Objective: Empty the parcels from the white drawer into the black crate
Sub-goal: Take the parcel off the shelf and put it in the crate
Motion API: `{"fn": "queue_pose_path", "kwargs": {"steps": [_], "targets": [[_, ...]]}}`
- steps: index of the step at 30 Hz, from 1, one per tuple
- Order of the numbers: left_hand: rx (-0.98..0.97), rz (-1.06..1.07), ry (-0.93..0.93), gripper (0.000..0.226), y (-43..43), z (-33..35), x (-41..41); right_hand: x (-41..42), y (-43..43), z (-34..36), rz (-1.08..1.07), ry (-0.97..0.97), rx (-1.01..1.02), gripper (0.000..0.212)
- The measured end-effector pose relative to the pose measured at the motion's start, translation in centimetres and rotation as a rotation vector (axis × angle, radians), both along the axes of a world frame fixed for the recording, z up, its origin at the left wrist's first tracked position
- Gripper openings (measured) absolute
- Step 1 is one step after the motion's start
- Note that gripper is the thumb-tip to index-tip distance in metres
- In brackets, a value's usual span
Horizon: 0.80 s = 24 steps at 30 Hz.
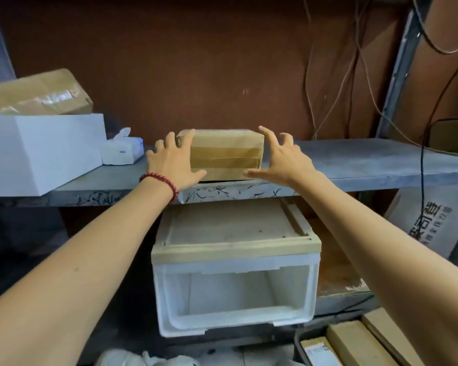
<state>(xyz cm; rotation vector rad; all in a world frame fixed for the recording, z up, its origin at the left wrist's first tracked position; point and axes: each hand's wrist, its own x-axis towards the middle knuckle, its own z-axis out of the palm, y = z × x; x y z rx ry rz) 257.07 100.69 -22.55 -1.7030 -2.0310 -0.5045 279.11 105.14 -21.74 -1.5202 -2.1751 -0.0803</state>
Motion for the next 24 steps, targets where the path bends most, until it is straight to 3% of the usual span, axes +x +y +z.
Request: {"fn": "queue_pose_path", "kwargs": {"steps": [7,15,19,21,24], "targets": [[-0.047,-0.07,-0.224,0.098,3.4,0.1,-2.0,-1.7,3.6,0.1,0.054,0.153,-0.162,0.109],[0.09,-0.195,-0.529,0.085,4.8,-0.9,-0.1,-1.0,3.2,-0.6,0.187,0.398,-0.163,0.092],[0.177,-0.291,-0.654,0.071,4.1,-0.8,1.5,0.1,2.0,-0.7,0.11,0.708,-0.129,0.087],[0.198,-0.351,-0.68,0.067,3.2,-0.6,3.2,1.4,1.2,-0.7,-0.001,0.851,-0.212,0.084],[0.214,-0.413,-0.704,0.061,1.3,-0.3,6.0,4.2,-0.7,-1.1,-0.052,0.928,-0.287,0.072]]}}
